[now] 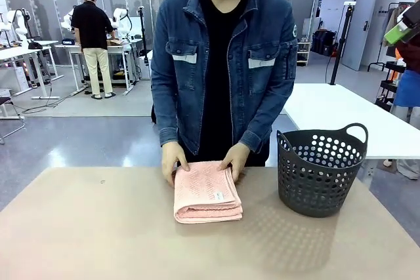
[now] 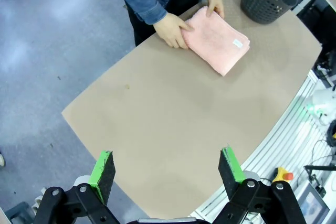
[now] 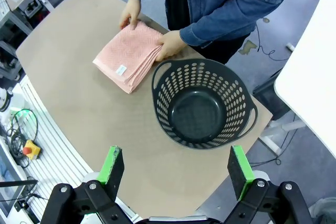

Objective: Fold the towel.
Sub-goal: Pick up the 100 cm Hotel Towel and place it on the left side of the table.

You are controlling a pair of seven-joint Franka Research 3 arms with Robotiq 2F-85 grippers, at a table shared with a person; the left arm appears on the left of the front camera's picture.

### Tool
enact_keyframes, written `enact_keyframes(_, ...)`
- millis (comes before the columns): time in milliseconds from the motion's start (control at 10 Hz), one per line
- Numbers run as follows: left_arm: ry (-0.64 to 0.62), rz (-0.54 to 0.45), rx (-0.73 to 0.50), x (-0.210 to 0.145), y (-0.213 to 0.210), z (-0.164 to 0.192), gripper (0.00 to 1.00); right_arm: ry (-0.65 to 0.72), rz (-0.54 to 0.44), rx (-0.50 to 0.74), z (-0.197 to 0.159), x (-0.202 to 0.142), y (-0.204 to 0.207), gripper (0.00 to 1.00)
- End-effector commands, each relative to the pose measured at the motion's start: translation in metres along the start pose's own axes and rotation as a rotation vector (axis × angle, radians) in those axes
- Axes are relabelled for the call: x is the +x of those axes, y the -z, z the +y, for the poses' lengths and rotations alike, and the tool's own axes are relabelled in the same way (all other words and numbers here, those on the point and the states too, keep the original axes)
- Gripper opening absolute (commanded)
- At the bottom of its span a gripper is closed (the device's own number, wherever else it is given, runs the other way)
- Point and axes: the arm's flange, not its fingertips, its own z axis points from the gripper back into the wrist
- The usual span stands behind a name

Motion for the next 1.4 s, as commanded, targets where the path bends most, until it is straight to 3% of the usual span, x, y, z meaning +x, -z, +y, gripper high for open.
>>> enact_keyframes(0,0.014,0.006,-0.005,-0.0010,-0.0028,-0.0019,1.00,-0.005,0.010,0.002,0.0024,0.0010,-0.0020,1.00)
enact_keyframes(1300,0.014,0.006,-0.005,-0.0010,-0.0028,-0.0019,1.00,-0.005,0.010,0.002,0.0024,0.0010,-0.0020,1.00)
